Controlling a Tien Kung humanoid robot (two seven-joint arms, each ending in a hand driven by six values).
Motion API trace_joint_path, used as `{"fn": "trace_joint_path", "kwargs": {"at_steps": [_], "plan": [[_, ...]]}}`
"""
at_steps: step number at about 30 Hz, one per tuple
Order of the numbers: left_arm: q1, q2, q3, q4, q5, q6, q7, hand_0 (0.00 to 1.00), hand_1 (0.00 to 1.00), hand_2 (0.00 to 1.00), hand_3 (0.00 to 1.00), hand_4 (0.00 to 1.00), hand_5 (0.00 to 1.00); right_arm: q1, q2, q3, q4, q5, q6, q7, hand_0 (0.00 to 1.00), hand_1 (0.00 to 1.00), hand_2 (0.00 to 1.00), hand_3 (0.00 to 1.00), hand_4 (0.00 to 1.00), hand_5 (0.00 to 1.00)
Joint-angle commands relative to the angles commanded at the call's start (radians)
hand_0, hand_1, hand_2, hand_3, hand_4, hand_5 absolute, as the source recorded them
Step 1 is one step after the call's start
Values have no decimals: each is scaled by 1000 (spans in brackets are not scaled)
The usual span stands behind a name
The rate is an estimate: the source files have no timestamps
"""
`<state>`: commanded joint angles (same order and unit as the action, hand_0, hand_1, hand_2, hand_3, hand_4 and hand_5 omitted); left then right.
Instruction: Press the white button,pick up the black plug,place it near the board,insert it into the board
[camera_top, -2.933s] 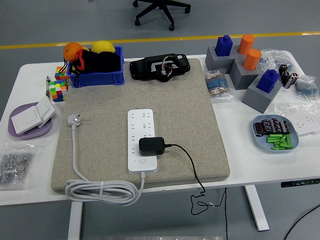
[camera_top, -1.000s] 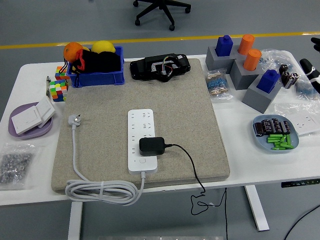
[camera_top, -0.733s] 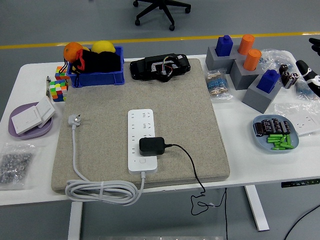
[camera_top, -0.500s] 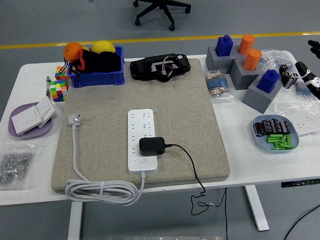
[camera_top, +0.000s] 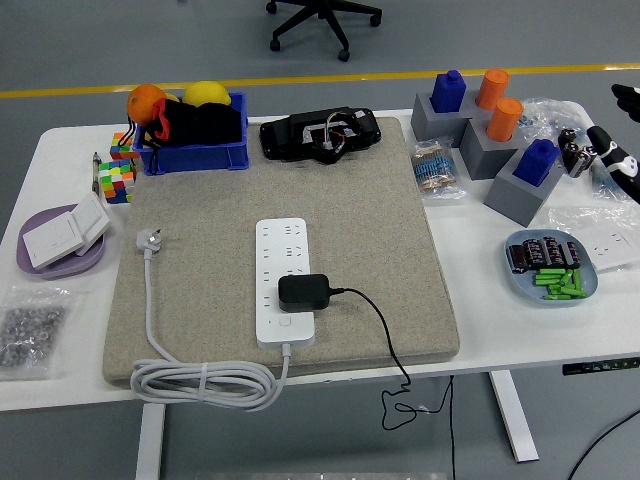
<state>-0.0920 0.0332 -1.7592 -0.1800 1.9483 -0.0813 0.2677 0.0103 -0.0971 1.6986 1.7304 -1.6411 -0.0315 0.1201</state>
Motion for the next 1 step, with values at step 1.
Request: {"fn": "trace_joint_path", "kwargs": {"at_steps": [1], "plan": [[-1,0,-1,0,1,0,0,824,790,744,792,577,475,0,0,0,0,0,0,0,899,827,820,779,942,666]]}}
